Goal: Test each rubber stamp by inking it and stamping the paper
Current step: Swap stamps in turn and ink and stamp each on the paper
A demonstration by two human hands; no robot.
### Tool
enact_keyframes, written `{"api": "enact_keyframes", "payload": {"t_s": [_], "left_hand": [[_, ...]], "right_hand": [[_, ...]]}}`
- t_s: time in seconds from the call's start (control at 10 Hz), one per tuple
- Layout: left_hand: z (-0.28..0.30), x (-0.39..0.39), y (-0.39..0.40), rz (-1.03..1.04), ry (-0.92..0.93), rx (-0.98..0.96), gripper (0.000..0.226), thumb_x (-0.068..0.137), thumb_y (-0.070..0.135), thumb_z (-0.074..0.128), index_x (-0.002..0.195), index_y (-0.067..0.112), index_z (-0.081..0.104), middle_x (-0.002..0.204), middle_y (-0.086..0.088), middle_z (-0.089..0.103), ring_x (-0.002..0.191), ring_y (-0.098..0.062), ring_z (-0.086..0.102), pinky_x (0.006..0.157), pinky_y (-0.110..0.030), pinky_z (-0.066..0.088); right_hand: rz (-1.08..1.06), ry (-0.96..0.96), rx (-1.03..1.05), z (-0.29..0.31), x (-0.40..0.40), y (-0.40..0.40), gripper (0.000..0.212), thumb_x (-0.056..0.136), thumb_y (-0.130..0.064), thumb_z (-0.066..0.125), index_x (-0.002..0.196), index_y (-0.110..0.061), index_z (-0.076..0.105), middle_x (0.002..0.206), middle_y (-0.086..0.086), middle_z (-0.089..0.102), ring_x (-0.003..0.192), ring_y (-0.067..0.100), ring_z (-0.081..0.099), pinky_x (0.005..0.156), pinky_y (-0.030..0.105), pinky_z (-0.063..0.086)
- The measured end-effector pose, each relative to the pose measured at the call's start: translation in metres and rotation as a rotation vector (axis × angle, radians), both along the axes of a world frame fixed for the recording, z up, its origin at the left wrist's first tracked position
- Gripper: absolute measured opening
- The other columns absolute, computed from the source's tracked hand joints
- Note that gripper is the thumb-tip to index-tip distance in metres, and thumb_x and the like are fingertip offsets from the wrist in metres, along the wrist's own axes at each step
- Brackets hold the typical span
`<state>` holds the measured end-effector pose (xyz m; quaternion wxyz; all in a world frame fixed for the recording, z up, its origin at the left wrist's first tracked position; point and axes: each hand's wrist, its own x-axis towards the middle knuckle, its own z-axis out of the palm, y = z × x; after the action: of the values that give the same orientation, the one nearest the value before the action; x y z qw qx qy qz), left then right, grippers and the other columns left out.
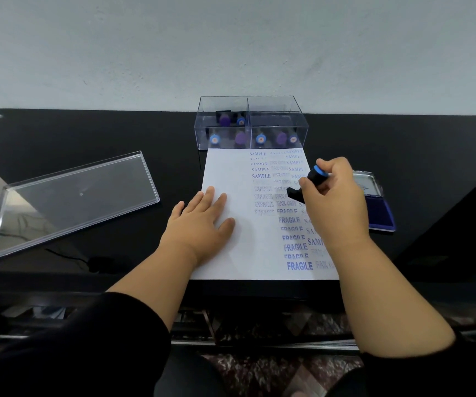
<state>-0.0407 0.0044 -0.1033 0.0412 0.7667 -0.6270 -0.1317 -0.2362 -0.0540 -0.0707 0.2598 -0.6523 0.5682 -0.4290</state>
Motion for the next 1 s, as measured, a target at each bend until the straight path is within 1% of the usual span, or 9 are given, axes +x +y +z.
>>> {"api": "enact_keyframes", "payload": {"t_s": [0.1,0.2,0.3,0.4,0.5,0.6,0.7,0.9,1.0], "left_hand": [[-0.001,0.001,0.0,-0.003,-0.005,0.0,0.057,0.1,0.049,0.021,0.151,0.035,0.003,0.159,0.011,-0.01,0.145,-0.005,-0.009,0.117,-0.032,-0.008],[-0.001,0.002,0.0,-0.007,-0.007,0.0,0.057,0.099,0.05,0.021,0.151,0.035,0.003,0.159,0.011,-0.01,0.145,-0.006,-0.009,0.117,-0.033,-0.008],[-0.001,0.002,-0.001,-0.011,-0.013,0.005,0.057,0.1,0.05,0.021,0.152,0.034,0.003,0.159,0.01,-0.01,0.146,-0.007,-0.008,0.118,-0.034,-0.007],[-0.001,0.002,-0.001,-0.013,-0.017,0.006,0.057,0.1,0.049,0.02,0.152,0.034,0.002,0.159,0.01,-0.011,0.146,-0.007,-0.008,0.117,-0.034,-0.007],[-0.001,0.002,-0.001,-0.013,-0.019,0.004,0.057,0.1,0.049,0.02,0.152,0.034,0.002,0.159,0.01,-0.011,0.146,-0.007,-0.008,0.117,-0.034,-0.008],[-0.001,0.001,-0.001,-0.01,-0.007,-0.004,0.057,0.1,0.048,0.021,0.152,0.034,0.004,0.159,0.01,-0.01,0.146,-0.007,-0.008,0.117,-0.034,-0.008],[0.0,0.001,0.0,-0.012,-0.006,-0.004,0.057,0.1,0.048,0.022,0.152,0.033,0.004,0.159,0.01,-0.01,0.146,-0.007,-0.008,0.116,-0.034,-0.008],[-0.001,0.001,0.0,-0.012,-0.002,-0.003,0.057,0.1,0.048,0.021,0.152,0.034,0.004,0.159,0.01,-0.01,0.146,-0.007,-0.008,0.117,-0.034,-0.008],[0.0,0.001,0.001,-0.011,0.0,0.0,0.057,0.1,0.048,0.021,0.152,0.033,0.003,0.159,0.009,-0.01,0.146,-0.007,-0.008,0.117,-0.034,-0.008]], "right_hand": [[-0.025,0.082,-0.025,0.006,-0.009,-0.002,0.026,0.091,-0.024,0.057,0.115,-0.021,0.048,0.089,-0.011,0.056,0.072,0.01,0.053,0.054,0.023,0.039],[-0.074,0.171,-0.019,0.01,-0.023,-0.003,0.023,0.093,-0.022,0.055,0.115,-0.021,0.049,0.099,-0.011,0.057,0.069,0.01,0.051,0.055,0.026,0.036],[-0.14,0.247,-0.017,0.011,-0.035,-0.005,0.023,0.093,-0.022,0.053,0.116,-0.022,0.049,0.103,-0.004,0.061,0.079,0.017,0.051,0.063,0.028,0.037],[-0.196,0.321,-0.016,0.009,-0.046,-0.007,0.024,0.094,-0.022,0.052,0.118,-0.025,0.048,0.097,0.005,0.061,0.082,0.023,0.053,0.062,0.03,0.038],[-0.219,0.326,-0.014,0.006,-0.053,-0.008,0.024,0.094,-0.021,0.051,0.117,-0.023,0.048,0.098,0.005,0.061,0.082,0.024,0.054,0.062,0.03,0.039],[-0.219,0.33,-0.005,0.002,-0.055,-0.008,0.022,0.094,-0.019,0.051,0.116,-0.019,0.047,0.108,0.003,0.061,0.081,0.02,0.05,0.063,0.03,0.038],[-0.22,0.345,0.005,-0.003,-0.053,-0.008,0.018,0.094,-0.018,0.051,0.112,-0.018,0.047,0.112,0.004,0.061,0.08,0.02,0.046,0.063,0.03,0.038],[-0.225,0.405,-0.005,-0.004,-0.049,-0.008,0.016,0.094,-0.016,0.05,0.11,-0.015,0.047,0.098,0.006,0.057,0.074,0.022,0.044,0.059,0.03,0.033],[-0.205,0.454,0.004,0.0,-0.05,-0.01,0.015,0.093,-0.015,0.049,0.108,-0.015,0.045,0.091,0.005,0.055,0.071,0.024,0.045,0.056,0.03,0.034]]}}
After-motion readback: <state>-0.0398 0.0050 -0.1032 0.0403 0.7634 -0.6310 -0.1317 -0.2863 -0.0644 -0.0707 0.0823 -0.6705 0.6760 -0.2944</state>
